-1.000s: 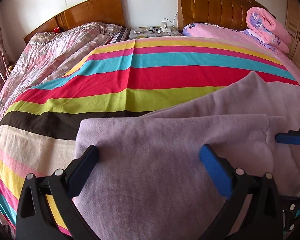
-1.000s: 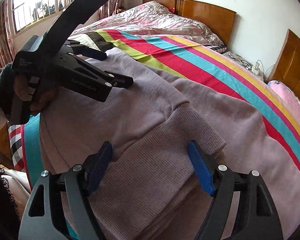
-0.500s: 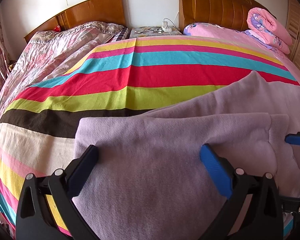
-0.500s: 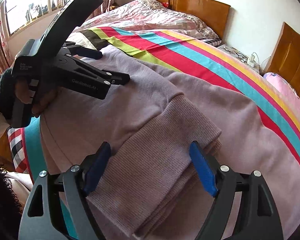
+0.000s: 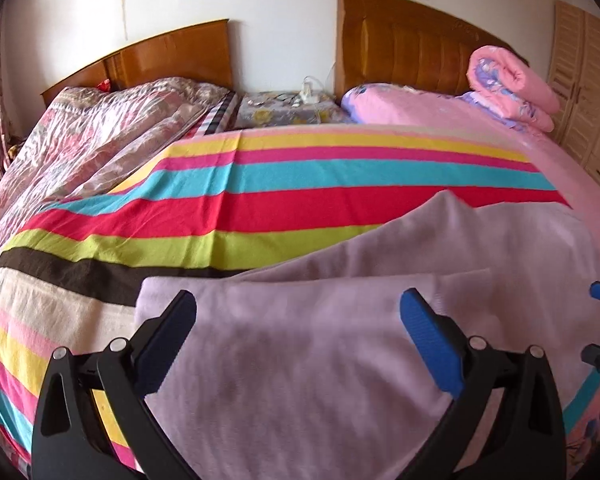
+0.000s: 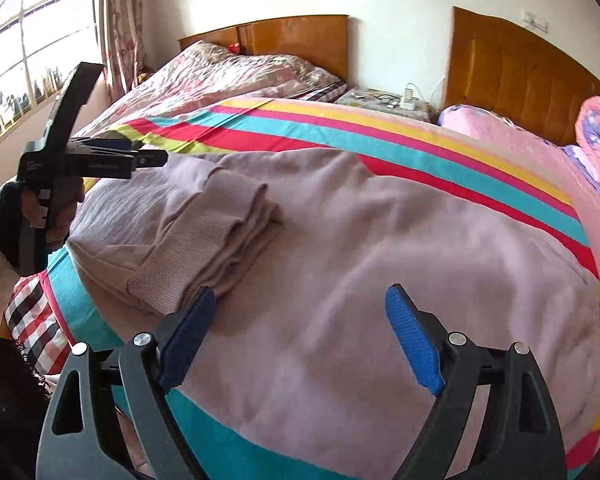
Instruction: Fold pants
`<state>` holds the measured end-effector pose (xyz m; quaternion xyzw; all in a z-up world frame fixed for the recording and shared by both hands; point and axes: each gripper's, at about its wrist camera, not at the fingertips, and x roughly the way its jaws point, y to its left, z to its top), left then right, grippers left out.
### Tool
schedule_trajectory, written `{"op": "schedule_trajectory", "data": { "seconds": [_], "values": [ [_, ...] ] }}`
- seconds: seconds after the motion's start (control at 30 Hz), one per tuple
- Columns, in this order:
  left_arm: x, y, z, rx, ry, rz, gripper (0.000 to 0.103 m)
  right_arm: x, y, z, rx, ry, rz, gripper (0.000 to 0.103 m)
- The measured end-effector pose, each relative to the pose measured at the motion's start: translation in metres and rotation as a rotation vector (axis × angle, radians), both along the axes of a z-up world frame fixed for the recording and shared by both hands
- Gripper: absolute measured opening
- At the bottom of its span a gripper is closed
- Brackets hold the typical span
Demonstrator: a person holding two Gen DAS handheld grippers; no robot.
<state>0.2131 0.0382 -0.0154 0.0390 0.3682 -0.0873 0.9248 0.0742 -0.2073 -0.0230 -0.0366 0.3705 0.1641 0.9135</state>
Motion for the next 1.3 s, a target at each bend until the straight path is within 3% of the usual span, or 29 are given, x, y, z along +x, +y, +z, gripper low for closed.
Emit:
{"op": "schedule_trajectory", "data": {
  "seconds": [0.13,0.2,0.27,0.37,0.53,0.7,0.87,1.07,1.17,1.3],
  "values": [
    [-0.014,-0.088,-0.005,0.027,0.011,-0.249,0.102,-0.02,-0.053,0.0,0.03,-0.03,-0.168,0.084],
    [-0.017,-0.127,-0.021,0.087,0.031,-0.311,0.102,-0.026,-0.073,-0.005,0.047,-0.025,-0.227,0.084],
    [-0.017,-0.154,-0.035,0.093,0.063,-0.365,0.102,-0.028,-0.089,-0.015,0.029,0.001,-0.272,0.084],
    [-0.013,-0.176,-0.059,0.152,0.098,-0.382,0.102,-0.031,-0.113,-0.035,0.031,0.065,-0.319,0.085],
    [-0.009,-0.179,-0.071,0.186,0.1,-0.384,0.102,-0.046,-0.128,-0.048,0.062,0.048,-0.281,0.085],
    [-0.013,-0.179,-0.072,0.2,0.089,-0.378,0.102,-0.043,-0.133,-0.031,0.08,0.033,-0.296,0.085],
    [-0.015,-0.178,-0.073,0.199,0.082,-0.371,0.102,-0.005,-0.132,-0.013,0.033,-0.015,-0.285,0.086],
    [-0.015,-0.178,-0.073,0.198,0.079,-0.369,0.102,0.07,-0.136,-0.015,-0.13,0.061,-0.343,0.087],
    [-0.015,-0.177,-0.073,0.196,0.079,-0.37,0.102,0.1,-0.144,-0.031,-0.168,0.152,-0.354,0.088],
    [-0.015,-0.177,-0.073,0.194,0.079,-0.37,0.102,0.102,-0.154,-0.043,-0.122,0.152,-0.354,0.09]
  ]
}}
